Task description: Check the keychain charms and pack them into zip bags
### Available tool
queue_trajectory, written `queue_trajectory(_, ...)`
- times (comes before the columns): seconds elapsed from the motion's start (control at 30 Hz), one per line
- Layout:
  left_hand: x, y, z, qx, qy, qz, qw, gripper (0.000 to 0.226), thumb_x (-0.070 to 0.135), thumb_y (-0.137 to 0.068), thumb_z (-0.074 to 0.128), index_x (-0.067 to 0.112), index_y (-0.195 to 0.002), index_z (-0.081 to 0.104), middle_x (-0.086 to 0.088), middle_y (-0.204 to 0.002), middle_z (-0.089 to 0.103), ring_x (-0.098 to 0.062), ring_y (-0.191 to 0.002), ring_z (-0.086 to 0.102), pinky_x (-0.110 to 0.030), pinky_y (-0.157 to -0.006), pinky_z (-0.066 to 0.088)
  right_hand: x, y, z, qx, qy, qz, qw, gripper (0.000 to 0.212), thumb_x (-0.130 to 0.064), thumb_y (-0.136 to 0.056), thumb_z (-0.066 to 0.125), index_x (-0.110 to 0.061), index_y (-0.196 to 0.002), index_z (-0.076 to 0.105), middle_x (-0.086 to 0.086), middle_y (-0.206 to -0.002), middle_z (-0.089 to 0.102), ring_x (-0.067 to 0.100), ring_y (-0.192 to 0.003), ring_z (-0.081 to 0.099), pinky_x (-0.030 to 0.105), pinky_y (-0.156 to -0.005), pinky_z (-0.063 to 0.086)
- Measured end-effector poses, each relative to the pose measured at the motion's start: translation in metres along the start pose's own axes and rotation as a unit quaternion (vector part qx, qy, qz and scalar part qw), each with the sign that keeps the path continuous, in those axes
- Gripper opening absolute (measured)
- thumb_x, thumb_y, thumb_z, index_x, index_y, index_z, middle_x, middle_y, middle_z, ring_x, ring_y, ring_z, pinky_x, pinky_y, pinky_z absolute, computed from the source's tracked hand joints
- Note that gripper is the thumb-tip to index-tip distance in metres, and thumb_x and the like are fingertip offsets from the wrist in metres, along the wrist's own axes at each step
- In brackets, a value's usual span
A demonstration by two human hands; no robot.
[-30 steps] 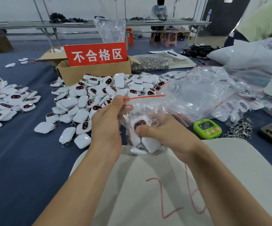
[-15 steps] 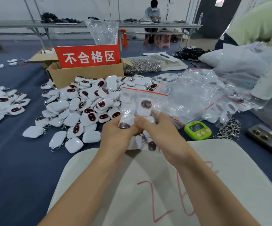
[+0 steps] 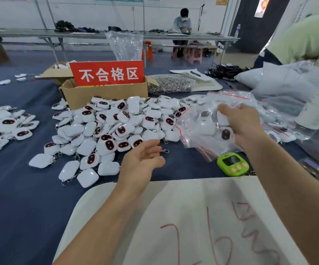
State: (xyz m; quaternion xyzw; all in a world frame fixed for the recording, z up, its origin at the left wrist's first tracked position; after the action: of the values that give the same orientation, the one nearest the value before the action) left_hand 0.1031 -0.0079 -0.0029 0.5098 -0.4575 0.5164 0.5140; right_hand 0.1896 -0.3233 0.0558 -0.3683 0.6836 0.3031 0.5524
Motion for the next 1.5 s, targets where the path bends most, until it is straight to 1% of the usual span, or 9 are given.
queue_trajectory(0.2, -0.002, -0.001, 0.002, 0.005, -0.034, 0.005, 0.999, 0.045, 0.013, -0.064, 0.071, 0.031, -0.105, 0.078, 0.016, -0.098, 0.078, 0.001, -0.09, 0.07, -0.005, -0.07, 0.049, -0.038, 0.035, 0.009, 0.058, 0.181, -0.223, 0.956, 0.069, -0.014, -0.086, 0.068, -0.023, -0.151, 0.045, 0.003, -0.153, 0.049, 0.022, -0.142, 0.042, 0.027, -0.117, 0.027)
queue_trajectory(0.3, -0.002, -0.002, 0.0, 0.007, -0.044, 0.006, 0.999, 0.042, 0.0, -0.074, 0.071, 0.03, -0.102, 0.078, 0.014, -0.096, 0.078, -0.001, -0.088, 0.071, -0.006, -0.069, 0.049, -0.012, 0.082, 0.088, -0.119, 0.422, -0.283, 0.853, 0.058, -0.018, -0.084, 0.066, -0.021, -0.14, 0.054, 0.006, -0.14, 0.056, 0.027, -0.133, 0.047, 0.036, -0.113, 0.032)
queue_trajectory(0.4, -0.005, 0.0, -0.005, 0.013, -0.048, -0.001, 0.999, 0.041, 0.004, -0.07, 0.071, 0.031, -0.1, 0.08, 0.014, -0.094, 0.078, 0.002, -0.085, 0.07, -0.005, -0.066, 0.048, 0.005, 0.098, 0.098, -0.096, 0.562, -0.277, 0.774, 0.034, -0.016, -0.088, 0.061, -0.019, -0.122, 0.063, 0.005, -0.121, 0.066, 0.028, -0.119, 0.055, 0.037, -0.109, 0.034)
queue_trajectory(0.63, -0.003, -0.001, -0.001, 0.01, -0.062, 0.0, 0.998, 0.035, 0.0, -0.084, 0.07, 0.032, -0.097, 0.08, 0.014, -0.093, 0.079, 0.005, -0.089, 0.071, -0.013, -0.075, 0.046, -0.032, 0.126, 0.047, 0.002, 0.161, -0.226, 0.961, 0.03, -0.01, -0.088, 0.06, -0.034, -0.082, 0.078, -0.017, -0.081, 0.072, 0.003, -0.086, 0.067, 0.0, -0.072, 0.041)
queue_trajectory(0.77, 0.005, 0.003, 0.001, -0.003, -0.046, 0.026, 0.999, 0.025, 0.022, -0.086, 0.075, 0.031, -0.11, 0.078, 0.009, -0.097, 0.08, 0.001, -0.091, 0.071, -0.025, -0.088, 0.047, -0.036, 0.163, 0.057, -0.077, -0.036, -0.25, 0.964, 0.029, -0.011, -0.086, 0.062, -0.035, -0.085, 0.078, -0.025, -0.087, 0.076, -0.007, -0.09, 0.07, 0.01, -0.085, 0.051)
queue_trajectory(0.93, -0.001, 0.004, -0.001, 0.014, -0.11, 0.017, 0.994, 0.035, 0.036, -0.081, 0.071, 0.037, -0.115, 0.066, 0.016, -0.093, 0.078, 0.0, -0.09, 0.071, -0.034, -0.094, 0.054, -0.001, 0.154, 0.084, -0.141, 0.207, -0.206, 0.946, 0.032, -0.025, -0.09, 0.068, -0.029, -0.121, 0.071, -0.009, -0.123, 0.071, 0.012, -0.116, 0.064, 0.022, -0.096, 0.045)
queue_trajectory(1.1, -0.008, -0.002, -0.003, 0.042, -0.115, -0.004, 0.992, 0.024, 0.017, -0.091, 0.07, 0.026, -0.112, 0.062, 0.011, -0.079, 0.077, -0.011, -0.074, 0.076, -0.024, -0.063, 0.061, 0.017, 0.154, 0.102, -0.179, 0.324, -0.212, 0.904, 0.012, -0.026, -0.09, 0.063, -0.026, -0.095, 0.074, -0.002, -0.09, 0.077, 0.023, -0.091, 0.07, 0.038, -0.085, 0.056)
queue_trajectory(1.3, -0.004, -0.004, 0.005, 0.0, -0.191, 0.004, 0.982, 0.022, 0.032, -0.095, 0.063, 0.022, -0.081, 0.077, 0.0, -0.068, 0.076, -0.017, -0.069, 0.076, -0.046, -0.079, 0.062, 0.006, 0.153, 0.094, -0.188, 0.042, -0.164, 0.968, 0.029, 0.0, -0.083, 0.062, -0.023, -0.071, 0.075, -0.004, -0.058, 0.07, 0.011, -0.048, 0.058, 0.016, -0.053, 0.047)
queue_trajectory(1.5, -0.008, -0.005, 0.011, -0.019, -0.22, 0.019, 0.975, 0.018, 0.015, -0.082, 0.067, 0.03, -0.077, 0.076, 0.002, -0.063, 0.073, -0.009, -0.061, 0.067, -0.031, -0.068, 0.056, 0.024, 0.145, 0.103, -0.226, -0.015, -0.075, 0.971, 0.033, 0.008, -0.088, 0.055, -0.015, -0.082, 0.077, 0.001, -0.077, 0.078, 0.009, -0.071, 0.072, 0.026, -0.074, 0.058)
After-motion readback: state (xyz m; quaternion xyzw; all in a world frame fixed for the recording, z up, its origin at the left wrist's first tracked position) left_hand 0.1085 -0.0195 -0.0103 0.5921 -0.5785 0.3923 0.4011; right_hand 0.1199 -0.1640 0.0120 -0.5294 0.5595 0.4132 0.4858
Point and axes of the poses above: each hand's wrist, its own y-axis away from the middle knuckle, its own z-axis out of the palm, x = y × z, the point moved 10 cm from there along -y, towards the middle knuckle
